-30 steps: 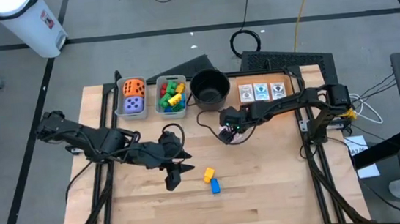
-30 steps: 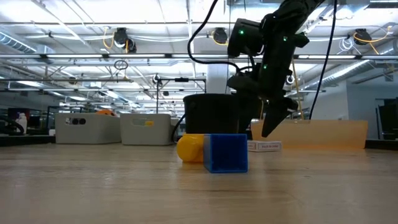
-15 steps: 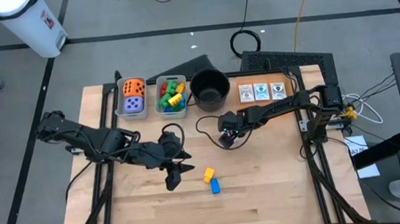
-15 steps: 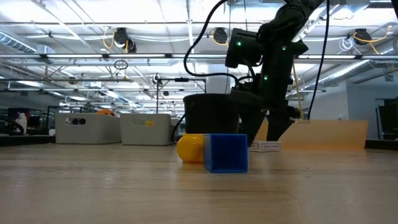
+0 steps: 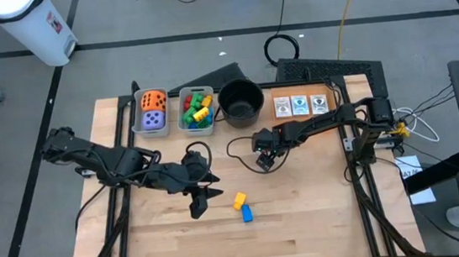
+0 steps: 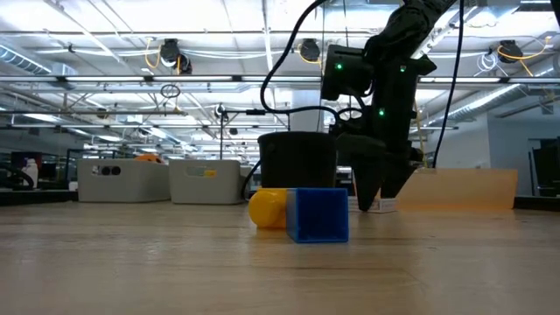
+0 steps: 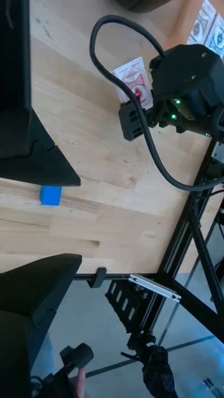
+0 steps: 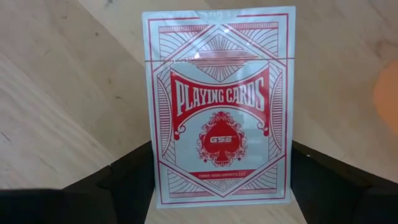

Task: Pick & Place Toys
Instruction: Put the red deck of cards into the orange bin

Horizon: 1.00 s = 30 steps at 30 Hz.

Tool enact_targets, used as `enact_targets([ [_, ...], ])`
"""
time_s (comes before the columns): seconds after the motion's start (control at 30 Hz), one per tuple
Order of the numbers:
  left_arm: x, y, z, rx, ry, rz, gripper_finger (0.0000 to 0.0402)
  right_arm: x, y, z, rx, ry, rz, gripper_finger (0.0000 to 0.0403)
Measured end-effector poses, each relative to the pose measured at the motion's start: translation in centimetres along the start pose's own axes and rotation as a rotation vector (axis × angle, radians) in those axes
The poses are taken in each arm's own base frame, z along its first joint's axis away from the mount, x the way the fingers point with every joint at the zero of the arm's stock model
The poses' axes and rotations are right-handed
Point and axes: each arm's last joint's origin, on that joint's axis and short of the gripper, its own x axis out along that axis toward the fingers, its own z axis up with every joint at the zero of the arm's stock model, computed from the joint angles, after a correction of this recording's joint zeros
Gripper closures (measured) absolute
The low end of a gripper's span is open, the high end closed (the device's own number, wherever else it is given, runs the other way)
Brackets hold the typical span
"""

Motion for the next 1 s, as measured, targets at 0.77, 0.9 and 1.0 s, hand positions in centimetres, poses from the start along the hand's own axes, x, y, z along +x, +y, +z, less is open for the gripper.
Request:
enact_targets([
  [0.77,0.0,0.0,0.1,0.008,-0.014,0.013,0.0211,-9.0,-1.0,0.6,-0.019,-0.276,0.232,0.0093],
  [0.9,0.0,0.0,0.1,0.018,-0.015,0.012,0.021,-12.3,-1.9,0.2,-0.057,-0.388,0.309,0.0097],
  [1.0,0.0,0.0,0.2,0.027,-0.026,0.007,0.0211,-14.3,-3.1,-0.1,-0.056,-0.443,0.325,0.0096],
])
